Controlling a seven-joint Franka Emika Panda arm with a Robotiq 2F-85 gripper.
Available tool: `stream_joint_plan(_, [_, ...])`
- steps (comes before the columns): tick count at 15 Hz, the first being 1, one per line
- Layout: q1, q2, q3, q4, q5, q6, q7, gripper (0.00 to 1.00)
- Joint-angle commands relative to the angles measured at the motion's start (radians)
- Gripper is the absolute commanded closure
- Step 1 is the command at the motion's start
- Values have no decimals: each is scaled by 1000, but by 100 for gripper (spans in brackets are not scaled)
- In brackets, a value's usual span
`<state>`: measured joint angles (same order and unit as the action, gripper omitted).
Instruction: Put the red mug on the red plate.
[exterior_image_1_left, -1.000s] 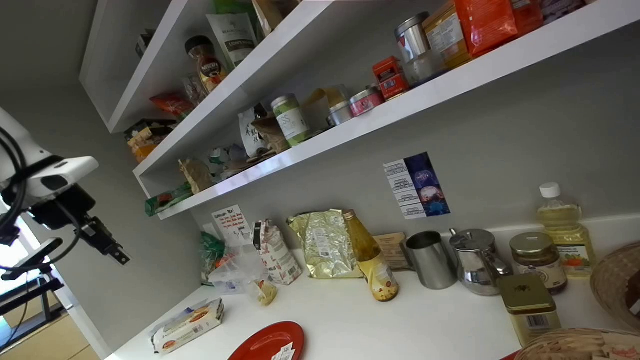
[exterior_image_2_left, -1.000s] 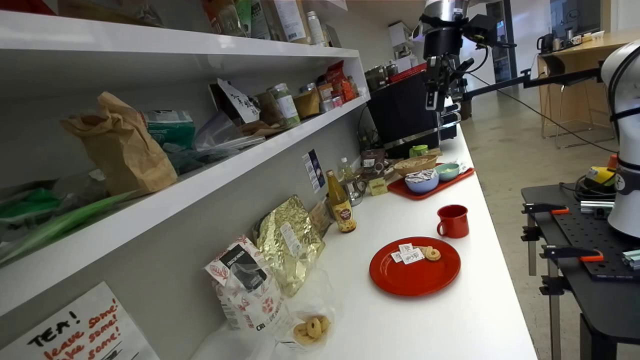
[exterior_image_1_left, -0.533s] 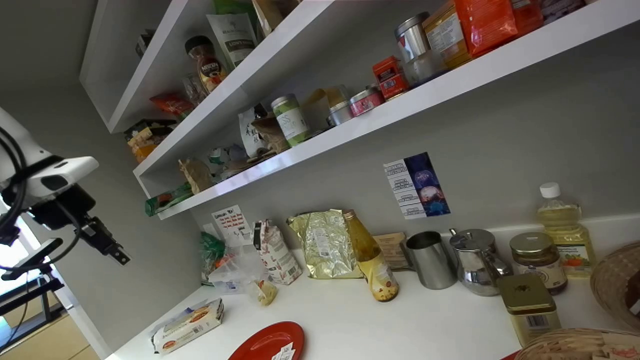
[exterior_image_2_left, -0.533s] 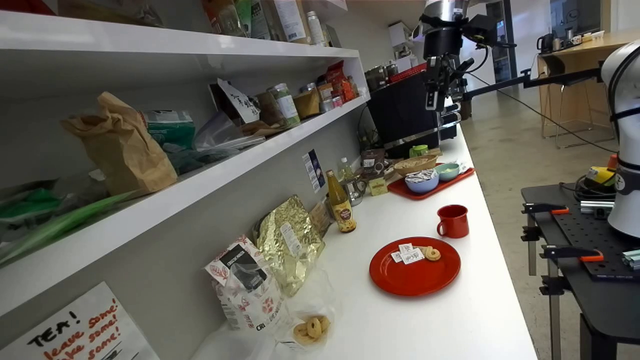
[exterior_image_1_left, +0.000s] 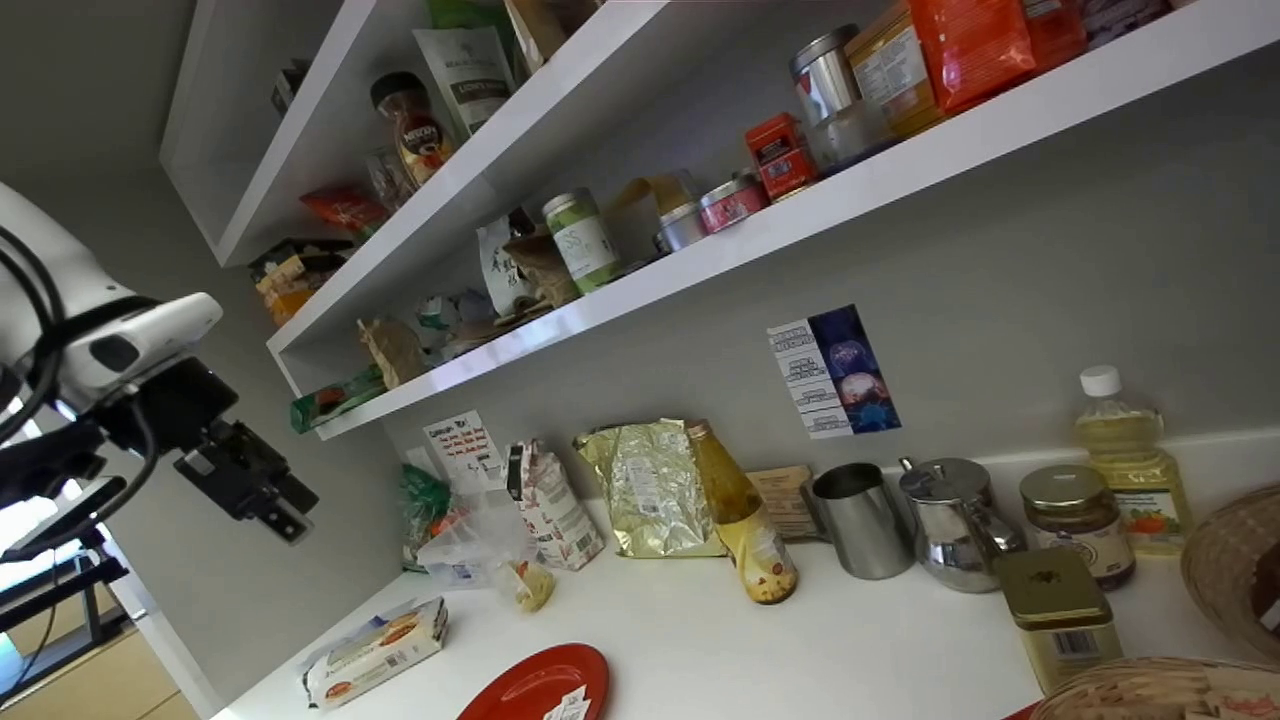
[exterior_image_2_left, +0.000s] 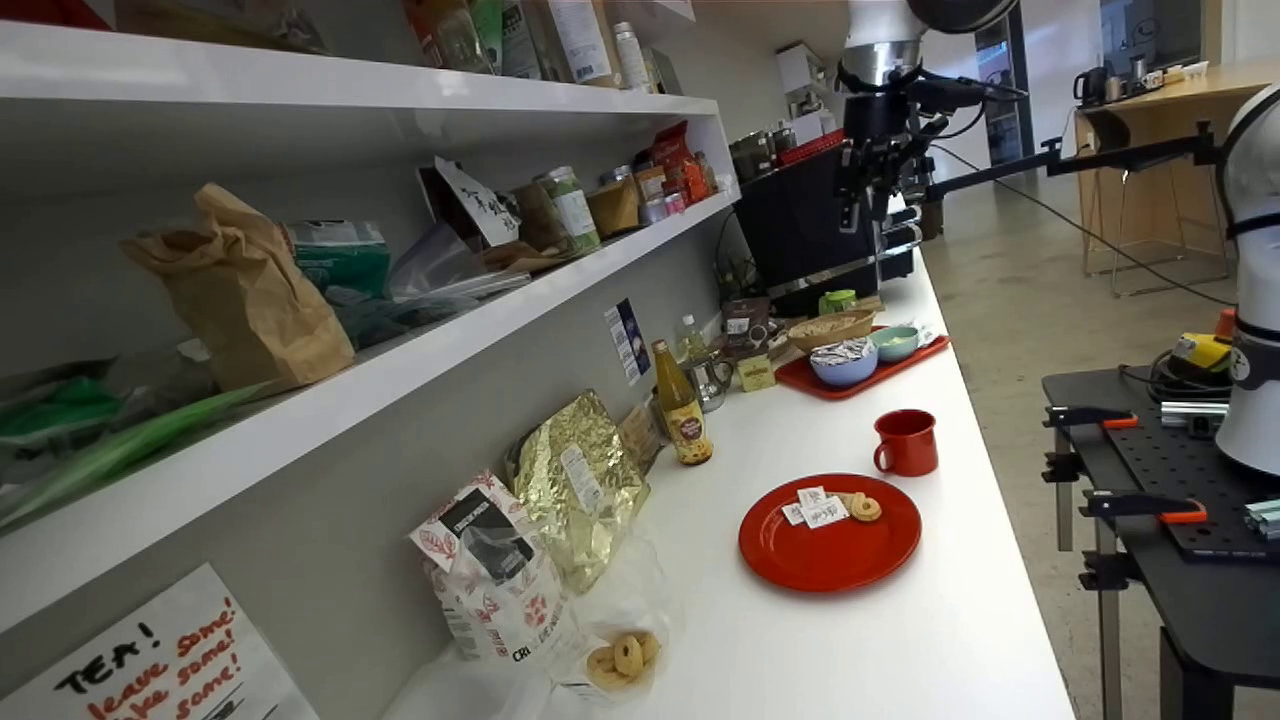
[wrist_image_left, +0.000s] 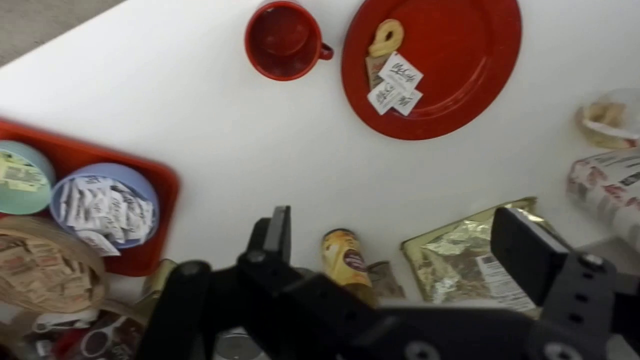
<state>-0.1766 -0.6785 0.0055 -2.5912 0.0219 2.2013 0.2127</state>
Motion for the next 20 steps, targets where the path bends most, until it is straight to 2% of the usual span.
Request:
stream_joint_plan(1, [-75,61,4,-23,-71,30,86,0])
stream_joint_plan(5, [-93,115,5,-104,-68,37,153,0])
stream_joint_plan(8, [-86,166,16,-175,-67,91,196,0])
stream_joint_plan(9, [-87,194,22,-201,-73,123,211,0])
stream_joint_plan(10, [-87,261,25,-168,-71,139,223,0])
stream_joint_plan(13, [-110,368,42,-192,-100,315,305,0])
stream_joint_plan(16, [-146,493,49,-174,-185,453,411,0])
stream_joint_plan(20, [-179,627,3,-144,-379,525,542,0])
